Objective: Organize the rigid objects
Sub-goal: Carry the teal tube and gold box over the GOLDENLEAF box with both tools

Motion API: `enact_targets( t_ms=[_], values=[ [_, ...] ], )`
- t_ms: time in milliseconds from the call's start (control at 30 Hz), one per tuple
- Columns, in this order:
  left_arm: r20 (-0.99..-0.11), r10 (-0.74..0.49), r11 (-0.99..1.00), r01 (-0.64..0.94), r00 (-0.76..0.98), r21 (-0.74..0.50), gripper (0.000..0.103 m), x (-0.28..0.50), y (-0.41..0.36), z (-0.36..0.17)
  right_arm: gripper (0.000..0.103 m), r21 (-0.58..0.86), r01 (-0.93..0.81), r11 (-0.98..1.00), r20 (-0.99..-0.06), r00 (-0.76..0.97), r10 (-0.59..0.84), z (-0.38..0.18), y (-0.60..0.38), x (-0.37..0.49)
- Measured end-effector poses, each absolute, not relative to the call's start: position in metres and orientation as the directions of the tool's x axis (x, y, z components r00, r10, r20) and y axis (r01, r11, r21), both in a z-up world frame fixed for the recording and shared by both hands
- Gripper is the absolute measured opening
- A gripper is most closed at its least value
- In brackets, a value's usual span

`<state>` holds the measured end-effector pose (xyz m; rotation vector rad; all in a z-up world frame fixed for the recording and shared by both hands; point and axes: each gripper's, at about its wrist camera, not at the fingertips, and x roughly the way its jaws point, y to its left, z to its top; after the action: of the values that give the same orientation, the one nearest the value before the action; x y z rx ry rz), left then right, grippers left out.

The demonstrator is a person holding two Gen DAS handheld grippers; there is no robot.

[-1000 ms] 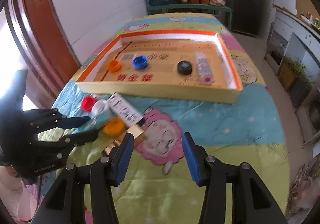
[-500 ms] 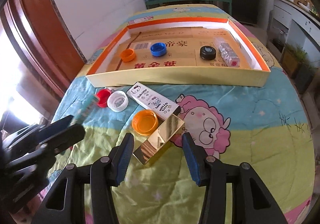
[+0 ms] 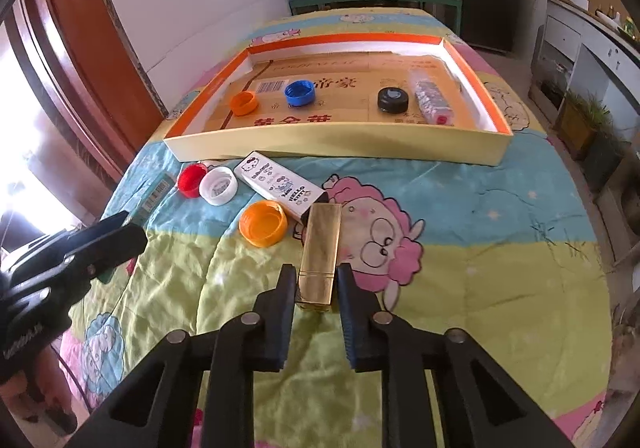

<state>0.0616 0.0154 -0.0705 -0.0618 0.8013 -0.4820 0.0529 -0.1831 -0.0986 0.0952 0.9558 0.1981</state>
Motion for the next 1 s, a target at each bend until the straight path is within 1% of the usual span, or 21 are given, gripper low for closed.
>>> enact_targets(
  t_ms=[267,367,567,767,1000],
  values=[
    [-0.673,-0.44,0.888,0.396,0.595,-0.231,0.023,0.071,0.008,-0.062,0.019,0.202,-0.133,0.97,-0.768,0.593,0.241,-0.083,-0.199,0.046],
    [-0.667,-0.442,0.889,0.394,0.6,-0.234,0.023,0.078,0.005,-0.056,0.019,0.224,-0.136,0.965,-0.744,0.615,0.26,-0.072,-0.206,0.047],
    [-0.647,-0.423,0.897,0.392,0.634,-0.203,0.023,0.098,-0.005,-0.034,0.019,0.219,-0.154,0.963,-0.691,0.672,0.265,-0.043,-0.214,0.061],
    [-0.64,-0.369,0.923,0.347,0.674,-0.166,0.023,0.133,-0.016,-0.015,0.019,0.209,-0.182,0.961,-0.649,0.709,0.275,-0.023,-0.214,0.09],
    [-0.657,-0.32,0.945,0.284,0.682,-0.165,0.023,0.193,-0.022,-0.014,0.019,0.205,-0.208,0.957,-0.639,0.712,0.291,-0.024,-0.211,0.13]
  ],
)
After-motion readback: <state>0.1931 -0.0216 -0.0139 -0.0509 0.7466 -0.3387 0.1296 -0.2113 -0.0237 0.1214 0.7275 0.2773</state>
